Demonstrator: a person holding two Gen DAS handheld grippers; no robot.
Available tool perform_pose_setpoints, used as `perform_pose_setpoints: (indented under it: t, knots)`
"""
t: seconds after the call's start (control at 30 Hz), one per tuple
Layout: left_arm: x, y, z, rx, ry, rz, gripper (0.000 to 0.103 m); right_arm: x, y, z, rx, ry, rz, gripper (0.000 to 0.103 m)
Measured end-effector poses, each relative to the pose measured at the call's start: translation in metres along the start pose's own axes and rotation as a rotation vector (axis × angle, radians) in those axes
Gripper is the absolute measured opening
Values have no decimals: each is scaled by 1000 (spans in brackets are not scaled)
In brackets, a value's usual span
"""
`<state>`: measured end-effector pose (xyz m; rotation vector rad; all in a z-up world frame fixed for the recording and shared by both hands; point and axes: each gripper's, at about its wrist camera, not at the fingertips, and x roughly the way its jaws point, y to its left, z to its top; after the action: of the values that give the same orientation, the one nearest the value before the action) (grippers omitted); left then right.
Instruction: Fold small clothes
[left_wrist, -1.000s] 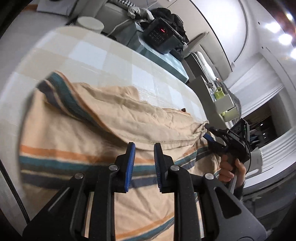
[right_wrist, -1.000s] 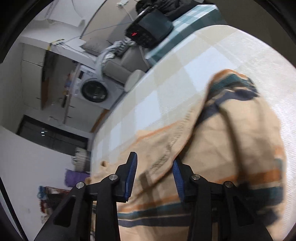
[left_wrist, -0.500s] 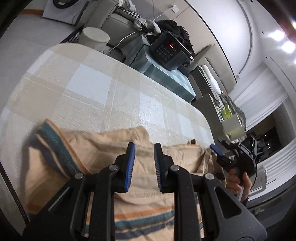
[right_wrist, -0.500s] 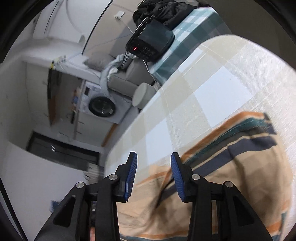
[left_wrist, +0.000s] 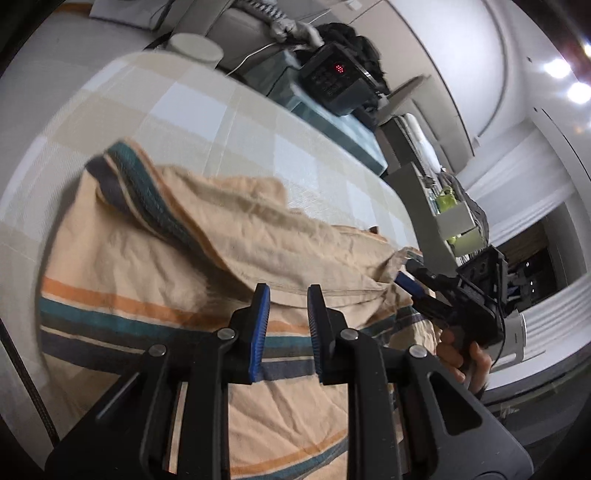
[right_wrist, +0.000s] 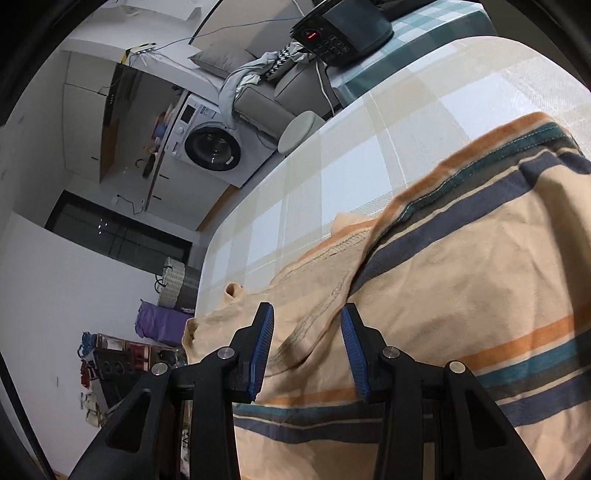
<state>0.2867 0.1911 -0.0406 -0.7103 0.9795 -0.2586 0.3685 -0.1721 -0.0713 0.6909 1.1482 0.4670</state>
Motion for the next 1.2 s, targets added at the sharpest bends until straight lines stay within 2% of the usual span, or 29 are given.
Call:
perform_pose_setpoints:
  t: [0.1,0.23,0.33,0.43,0.53,0.73,0.97,1.07,1.2]
  knots:
    - [13,8,2,-44,16,-13,17,2,1,1,3,-4,0,40]
    - [23,12,11,-80,-9,-52,14,0,-3,4,8,-12,-14,40]
    - [19,3,22,-50,-61,-72,2,-5,-6,3,10,-16,-21,40]
    - [16,-6,37,-7,-111,-58,2,-3,-10,7,21,-17,-25,40]
    - [16,-4,46,-21,-91,-62,2,1,-15,11,47,-14,-13,40]
    - [-1,-2,33,-5,-78,-21,3,2,-12,13,58,-27,36,40]
    - [-25,6,7,5,-82,1,3,8,3,6,22,15,83,40]
    - [-23,11,3,0,-72,24,3,11,6,6,8,22,60,40]
    - [-14,24,3,-44,-56,35,3,18,1,7,22,39,10,30]
